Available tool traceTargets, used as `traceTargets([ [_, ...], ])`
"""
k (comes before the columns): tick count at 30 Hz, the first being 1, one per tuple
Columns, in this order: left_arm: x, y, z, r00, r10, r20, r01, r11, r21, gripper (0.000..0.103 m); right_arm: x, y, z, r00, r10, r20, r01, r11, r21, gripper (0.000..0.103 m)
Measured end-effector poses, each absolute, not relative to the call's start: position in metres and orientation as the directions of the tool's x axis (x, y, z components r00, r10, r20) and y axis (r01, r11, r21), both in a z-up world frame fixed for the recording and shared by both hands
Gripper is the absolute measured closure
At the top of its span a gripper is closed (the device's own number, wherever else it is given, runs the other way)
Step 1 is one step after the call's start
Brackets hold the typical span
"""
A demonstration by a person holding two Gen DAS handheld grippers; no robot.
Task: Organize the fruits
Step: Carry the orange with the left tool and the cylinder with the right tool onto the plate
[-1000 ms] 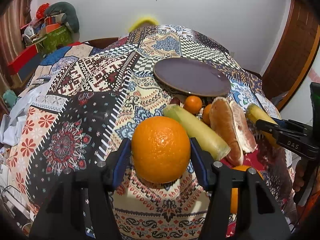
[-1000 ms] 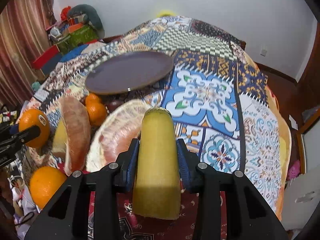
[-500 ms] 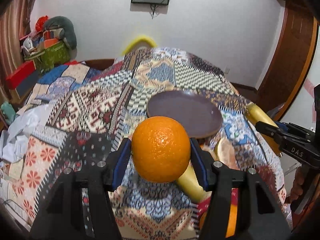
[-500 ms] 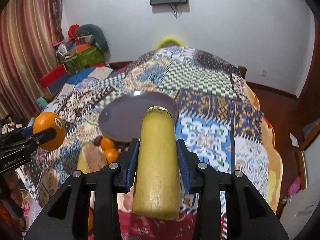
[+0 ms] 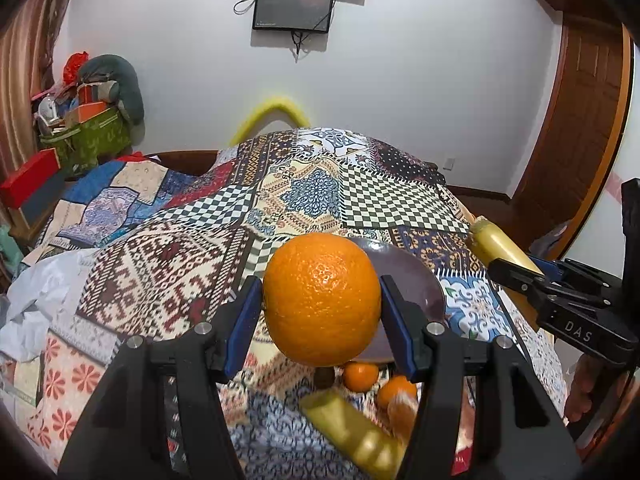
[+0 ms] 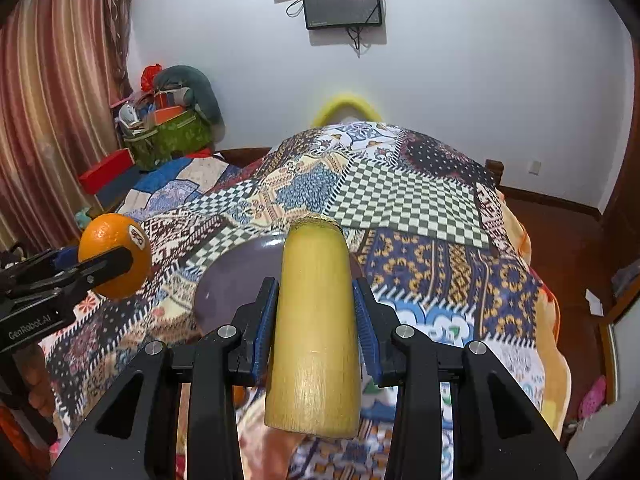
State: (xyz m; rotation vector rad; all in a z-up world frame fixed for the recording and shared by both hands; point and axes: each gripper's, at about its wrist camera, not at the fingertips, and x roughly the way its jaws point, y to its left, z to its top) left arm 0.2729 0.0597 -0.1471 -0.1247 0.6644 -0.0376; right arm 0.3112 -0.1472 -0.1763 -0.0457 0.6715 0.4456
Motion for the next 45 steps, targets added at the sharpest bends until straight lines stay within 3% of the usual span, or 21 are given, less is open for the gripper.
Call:
traceTargets([
  [9, 0.321, 0.06, -0.17, 0.751, -0.104, -0.653, 0.008, 0.989, -0.148, 0.045, 0.35, -0.132, -0.19, 0.673, 0.388, -0.629, -0.425, 0.9, 0.101, 0.069],
  [27, 0.387, 0.058, -0.226, 0.64, -0.108, -0.761, 0.015, 0.992, -0.128, 0.045, 0.411, -0.108, -0.244, 0.539, 0.366, -0.759, -0.456, 0.884, 0.103, 0.069],
  [45, 0.395, 0.056, -0.236, 0.616, -0.12, -0.778, 0.023, 0.991, -0.134, 0.043, 0.414, -0.097, -0.259, 0.491, 0.349, -0.798, -0.489, 0.869, 0.08, 0.068],
])
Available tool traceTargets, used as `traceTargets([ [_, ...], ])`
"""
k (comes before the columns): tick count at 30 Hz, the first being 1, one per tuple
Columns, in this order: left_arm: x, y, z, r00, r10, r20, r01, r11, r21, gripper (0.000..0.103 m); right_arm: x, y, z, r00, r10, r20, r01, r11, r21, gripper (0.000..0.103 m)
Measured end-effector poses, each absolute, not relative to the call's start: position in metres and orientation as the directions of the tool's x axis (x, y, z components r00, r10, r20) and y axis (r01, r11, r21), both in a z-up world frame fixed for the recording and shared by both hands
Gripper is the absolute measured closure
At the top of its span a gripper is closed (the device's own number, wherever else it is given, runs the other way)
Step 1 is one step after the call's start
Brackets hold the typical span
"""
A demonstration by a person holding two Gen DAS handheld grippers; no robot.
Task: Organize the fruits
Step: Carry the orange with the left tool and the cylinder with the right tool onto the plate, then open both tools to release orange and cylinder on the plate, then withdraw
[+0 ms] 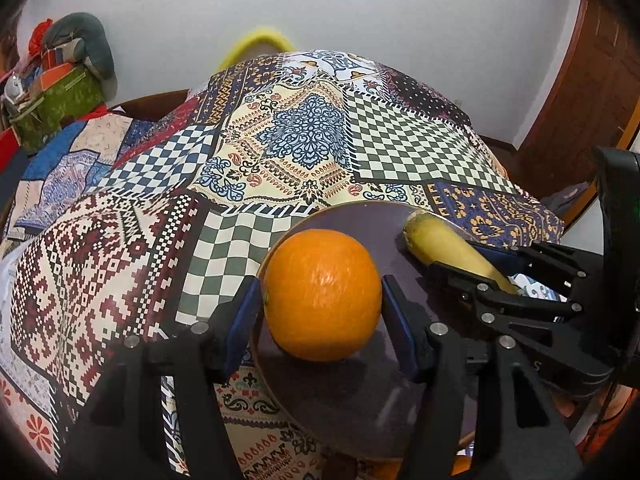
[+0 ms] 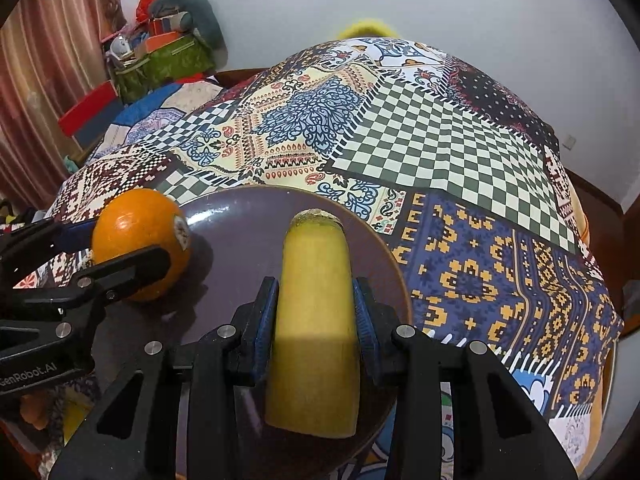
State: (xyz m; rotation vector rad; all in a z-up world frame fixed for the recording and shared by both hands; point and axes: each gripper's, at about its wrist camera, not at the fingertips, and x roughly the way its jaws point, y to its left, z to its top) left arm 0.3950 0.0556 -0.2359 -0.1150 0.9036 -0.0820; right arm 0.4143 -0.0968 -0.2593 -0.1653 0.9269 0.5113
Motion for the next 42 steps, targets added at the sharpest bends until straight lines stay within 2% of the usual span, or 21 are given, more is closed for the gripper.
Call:
traceTargets([
  [5, 0.386, 0.054, -0.227, 0.628, -0.111, -0.77, 0.02, 0.992, -0.127, 0.041, 0.406, -0.1, -0.249, 0.5, 0.364, -0.786, -0.487, 0.869, 0.093, 0.059],
  [18, 0.325, 0.052, -0.167, 0.706, -0.097, -0.702, 0.02, 0.993, -0.117, 0.04, 0.352, -0.119, -0.197, 0.582, 0.385, -0.716, -0.48, 0.874, 0.079, 0.059],
  [24, 0.281, 0.047, -0.136, 0.751, -0.079, -0.656, 0.021, 0.995, -0.096, 0.031, 0.313, -0.131, -0.17, 0.63, 0.389, -0.672, -0.475, 0.878, 0.062, 0.054],
  [29, 0.242, 0.041, -0.121, 0.772, -0.061, -0.632, 0.015, 0.997, -0.078, 0.018, 0.274, -0.143, -0.154, 0.671, 0.383, -0.635, -0.469, 0.882, 0.037, 0.049],
  [36, 0.193, 0.03, -0.123, 0.766, -0.065, -0.64, 0.023, 0.997, -0.073, 0.014, 0.229, -0.159, -0.152, 0.688, 0.385, -0.615, -0.466, 0.884, 0.032, 0.043],
  [42, 0.166, 0.016, -0.146, 0.719, -0.089, -0.689, 0.028, 0.995, -0.099, 0.014, 0.203, -0.167, -0.162, 0.68, 0.381, -0.627, -0.456, 0.889, 0.045, 0.042],
])
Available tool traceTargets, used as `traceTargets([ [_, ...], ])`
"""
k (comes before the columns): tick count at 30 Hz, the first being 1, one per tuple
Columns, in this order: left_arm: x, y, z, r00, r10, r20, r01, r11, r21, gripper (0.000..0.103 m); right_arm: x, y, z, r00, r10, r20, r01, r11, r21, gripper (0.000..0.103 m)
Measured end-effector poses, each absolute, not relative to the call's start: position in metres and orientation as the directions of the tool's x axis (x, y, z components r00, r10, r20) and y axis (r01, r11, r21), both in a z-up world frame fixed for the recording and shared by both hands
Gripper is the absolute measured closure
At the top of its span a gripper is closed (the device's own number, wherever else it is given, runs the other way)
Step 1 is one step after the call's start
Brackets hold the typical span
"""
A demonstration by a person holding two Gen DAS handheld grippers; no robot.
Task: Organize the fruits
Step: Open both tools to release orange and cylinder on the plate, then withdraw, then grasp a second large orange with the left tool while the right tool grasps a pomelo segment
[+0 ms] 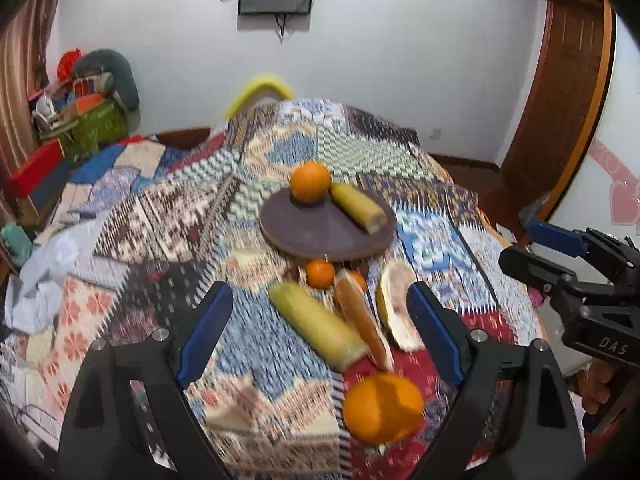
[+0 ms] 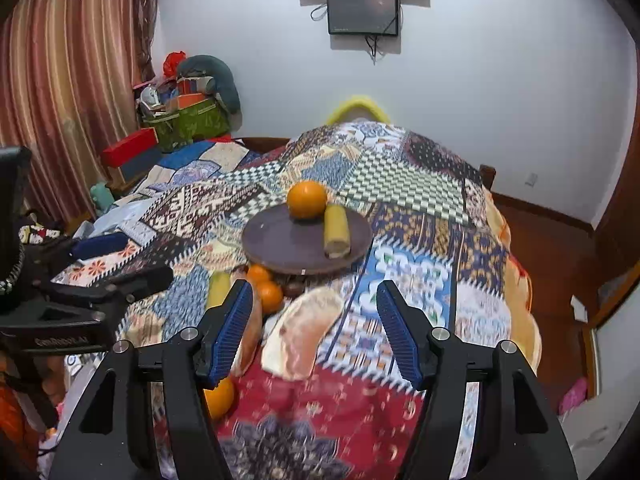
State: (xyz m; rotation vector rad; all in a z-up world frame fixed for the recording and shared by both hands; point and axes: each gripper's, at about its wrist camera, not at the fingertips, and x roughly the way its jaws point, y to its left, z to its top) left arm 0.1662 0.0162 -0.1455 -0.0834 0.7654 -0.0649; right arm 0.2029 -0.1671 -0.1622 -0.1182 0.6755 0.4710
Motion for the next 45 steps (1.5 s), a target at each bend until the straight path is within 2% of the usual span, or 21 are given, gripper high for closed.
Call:
traceTargets([
  [18, 0.149, -0.027, -0.223, 0.545, -0.137, -0.827, 0.061, 0.99, -0.123, 0.014, 0.177, -0.193, -0.2, 0.634, 0.338, -0.696, -0.399, 0.913, 0.08, 0.042],
  [21, 0.148, -0.031, -0.228, 0.54, -0.141, -0.829, 0.076, 0.99, -0.119, 0.017, 0.178, -0.193, -0.203, 0.628, 0.338, -0.701, -0.396, 0.914, 0.086, 0.042],
  [25, 0.147, -0.033, -0.229, 0.533, -0.183, -0.826, 0.116, 0.983, -0.142, 0.038, 0.181, -0.193, -0.207, 0.618, 0.341, -0.708, -0.394, 0.914, 0.095, 0.042],
  [34, 0.145, -0.019, -0.215, 0.571, -0.173, -0.803, 0.095, 0.985, -0.145, 0.038, 0.191, -0.182, -0.214, 0.595, 0.346, -0.725, -0.408, 0.908, 0.098, 0.042],
  [45, 0.153, 0.045, -0.192, 0.659, -0.038, -0.751, -0.046, 0.995, -0.09, 0.038, 0.222, -0.153, -0.23, 0.55, 0.357, -0.755, -0.423, 0.899, 0.118, 0.042],
])
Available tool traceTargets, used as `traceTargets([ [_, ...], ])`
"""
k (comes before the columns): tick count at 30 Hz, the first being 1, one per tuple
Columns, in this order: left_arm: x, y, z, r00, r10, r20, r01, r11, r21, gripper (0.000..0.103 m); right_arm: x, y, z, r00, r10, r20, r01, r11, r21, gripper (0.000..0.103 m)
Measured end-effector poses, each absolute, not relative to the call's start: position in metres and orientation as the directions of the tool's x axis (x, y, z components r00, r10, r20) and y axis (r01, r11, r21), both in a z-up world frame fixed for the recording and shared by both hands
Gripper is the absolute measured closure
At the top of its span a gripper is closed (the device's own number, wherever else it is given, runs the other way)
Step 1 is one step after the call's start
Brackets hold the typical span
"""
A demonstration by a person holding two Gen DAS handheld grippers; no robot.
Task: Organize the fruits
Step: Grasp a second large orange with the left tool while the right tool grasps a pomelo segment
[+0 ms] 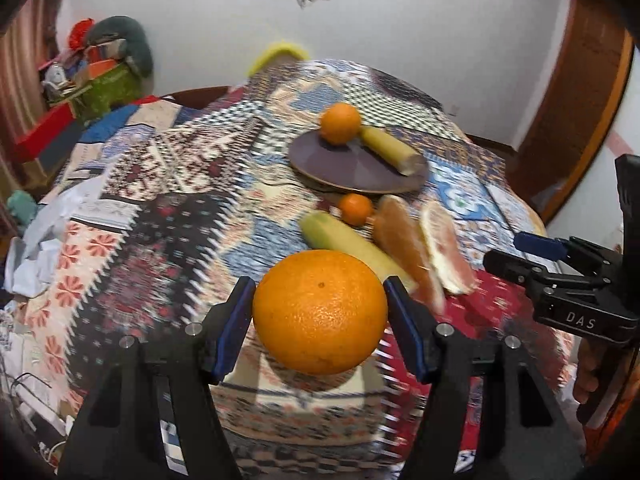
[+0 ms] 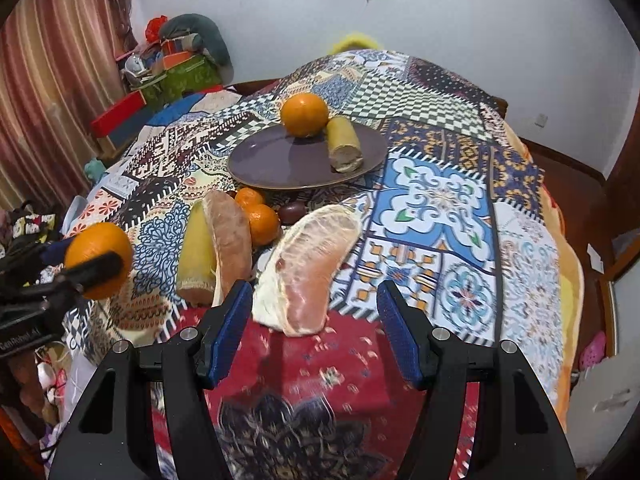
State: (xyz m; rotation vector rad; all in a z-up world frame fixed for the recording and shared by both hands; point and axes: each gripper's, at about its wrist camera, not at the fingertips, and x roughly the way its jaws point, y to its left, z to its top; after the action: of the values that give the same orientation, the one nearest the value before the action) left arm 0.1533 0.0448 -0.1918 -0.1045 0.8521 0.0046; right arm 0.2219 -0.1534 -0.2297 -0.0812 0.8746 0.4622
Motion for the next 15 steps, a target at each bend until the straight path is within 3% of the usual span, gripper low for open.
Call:
traceTargets([
  [15, 0.178, 0.07, -0.216, 0.632, -0.042, -0.773, -0.085, 0.989, -0.123, 0.038, 0.262, -0.128, -0.267, 0.451, 0.36, -0.817, -0.407, 0.898, 0.171, 0.042],
])
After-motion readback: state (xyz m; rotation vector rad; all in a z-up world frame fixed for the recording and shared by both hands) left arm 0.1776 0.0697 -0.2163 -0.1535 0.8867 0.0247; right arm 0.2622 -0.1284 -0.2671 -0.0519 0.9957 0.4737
